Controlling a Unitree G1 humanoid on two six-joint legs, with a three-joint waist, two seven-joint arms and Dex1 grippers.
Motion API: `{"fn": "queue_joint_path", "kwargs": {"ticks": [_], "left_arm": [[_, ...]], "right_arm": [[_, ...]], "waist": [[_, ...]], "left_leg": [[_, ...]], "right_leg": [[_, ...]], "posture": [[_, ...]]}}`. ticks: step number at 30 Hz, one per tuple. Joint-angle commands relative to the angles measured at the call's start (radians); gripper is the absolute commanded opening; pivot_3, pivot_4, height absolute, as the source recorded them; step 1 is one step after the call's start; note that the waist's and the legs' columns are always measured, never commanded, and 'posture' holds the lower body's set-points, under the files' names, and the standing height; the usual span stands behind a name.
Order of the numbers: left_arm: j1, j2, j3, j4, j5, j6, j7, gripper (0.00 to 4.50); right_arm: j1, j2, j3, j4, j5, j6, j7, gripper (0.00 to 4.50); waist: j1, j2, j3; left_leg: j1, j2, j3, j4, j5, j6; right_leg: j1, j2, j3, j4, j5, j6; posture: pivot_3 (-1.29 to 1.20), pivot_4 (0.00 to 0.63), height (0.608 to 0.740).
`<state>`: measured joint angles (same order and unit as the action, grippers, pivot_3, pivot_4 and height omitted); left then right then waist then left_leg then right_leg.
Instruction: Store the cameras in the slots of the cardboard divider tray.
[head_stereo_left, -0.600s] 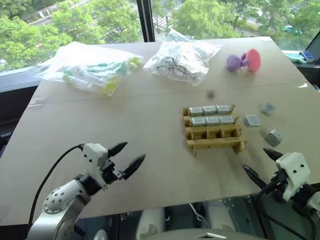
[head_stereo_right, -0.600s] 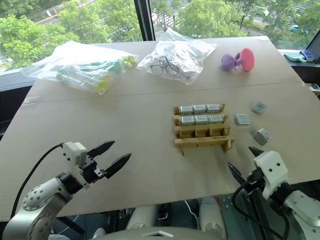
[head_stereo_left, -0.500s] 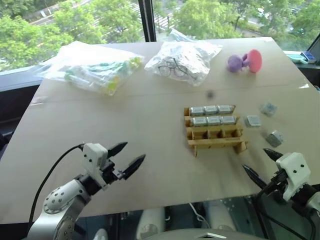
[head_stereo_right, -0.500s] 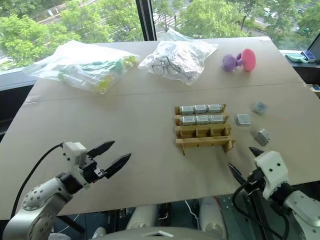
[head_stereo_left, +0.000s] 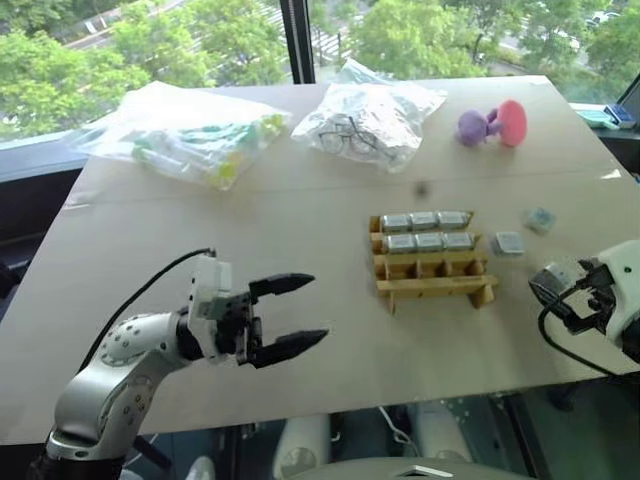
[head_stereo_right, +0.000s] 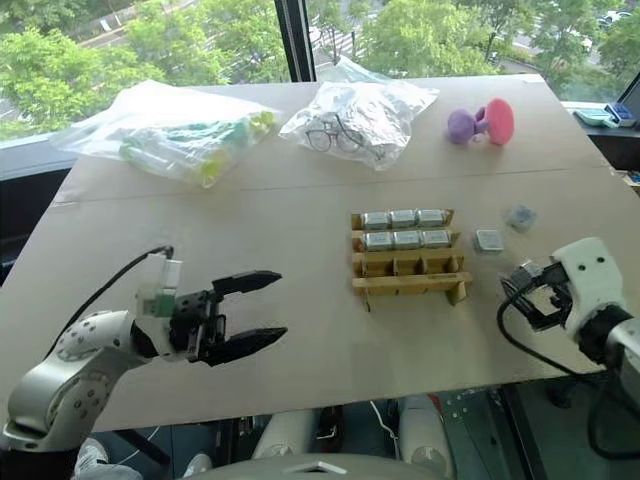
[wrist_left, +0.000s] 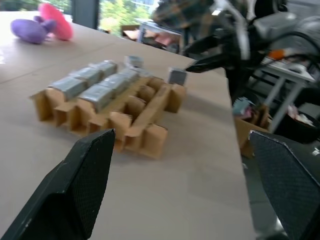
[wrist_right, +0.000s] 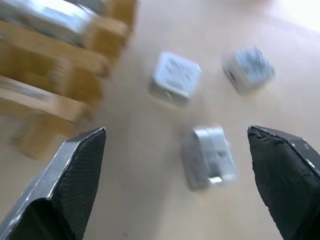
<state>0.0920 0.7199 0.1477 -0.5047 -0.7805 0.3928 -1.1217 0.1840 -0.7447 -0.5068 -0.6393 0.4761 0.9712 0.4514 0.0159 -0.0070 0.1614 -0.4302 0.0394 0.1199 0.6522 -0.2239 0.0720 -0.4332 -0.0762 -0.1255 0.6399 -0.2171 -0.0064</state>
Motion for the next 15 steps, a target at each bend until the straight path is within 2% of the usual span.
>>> {"fn": "queue_joint_path", "kwargs": {"ticks": [1, 6, 9, 14, 15], "left_arm": [[-0.029, 0.008, -0.010, -0.017, -0.003, -0.007, -0.022, 4.43], [-0.041, 0.011, -0.022, -0.029, 0.004, -0.010, -0.034, 4.43], [-0.035, 0.016, -0.021, -0.048, 0.005, -0.011, -0.035, 4.50], [-0.016, 0.019, 0.004, -0.076, -0.009, -0.005, -0.017, 4.50], [-0.010, 0.020, 0.010, -0.081, -0.008, -0.006, -0.013, 4.50]], "right_arm": [[-0.045, -0.022, 0.012, 0.064, 0.007, 0.057, -0.003, 4.50], [-0.141, -0.030, 0.099, 0.210, -0.045, 0.027, -0.010, 4.50], [-0.169, -0.027, 0.132, 0.268, -0.067, -0.004, -0.001, 3.75], [-0.172, -0.037, 0.144, 0.302, -0.084, -0.037, 0.020, 1.56], [-0.163, -0.052, 0.147, 0.289, -0.097, -0.061, 0.034, 1.01]], "waist": [[0.000, 0.000, 0.000], [-0.003, 0.000, 0.000], [-0.001, 0.000, 0.000], [0.000, 0.000, 0.000], [-0.001, 0.000, 0.000]], "left_leg": [[0.000, 0.000, 0.000, 0.000, 0.000, 0.000], [0.000, 0.000, 0.000, 0.000, 0.003, 0.005], [0.000, 0.000, 0.000, 0.000, 0.003, 0.005], [0.000, 0.000, 0.000, 0.000, 0.003, 0.005], [0.000, 0.000, 0.000, 0.000, 0.003, 0.005]], "right_leg": [[0.000, 0.000, 0.000, 0.000, 0.000, 0.000], [0.000, 0.003, 0.001, 0.000, 0.000, 0.000], [0.001, 0.003, 0.001, 0.001, 0.000, 0.000], [0.001, 0.003, 0.001, 0.001, 0.000, 0.001], [0.001, 0.003, 0.001, 0.001, 0.000, 0.001]], "posture": [[0.00, 0.150, 0.740], [0.00, 0.150, 0.740], [0.00, 0.150, 0.740], [0.00, 0.150, 0.740], [0.00, 0.150, 0.740]]}}
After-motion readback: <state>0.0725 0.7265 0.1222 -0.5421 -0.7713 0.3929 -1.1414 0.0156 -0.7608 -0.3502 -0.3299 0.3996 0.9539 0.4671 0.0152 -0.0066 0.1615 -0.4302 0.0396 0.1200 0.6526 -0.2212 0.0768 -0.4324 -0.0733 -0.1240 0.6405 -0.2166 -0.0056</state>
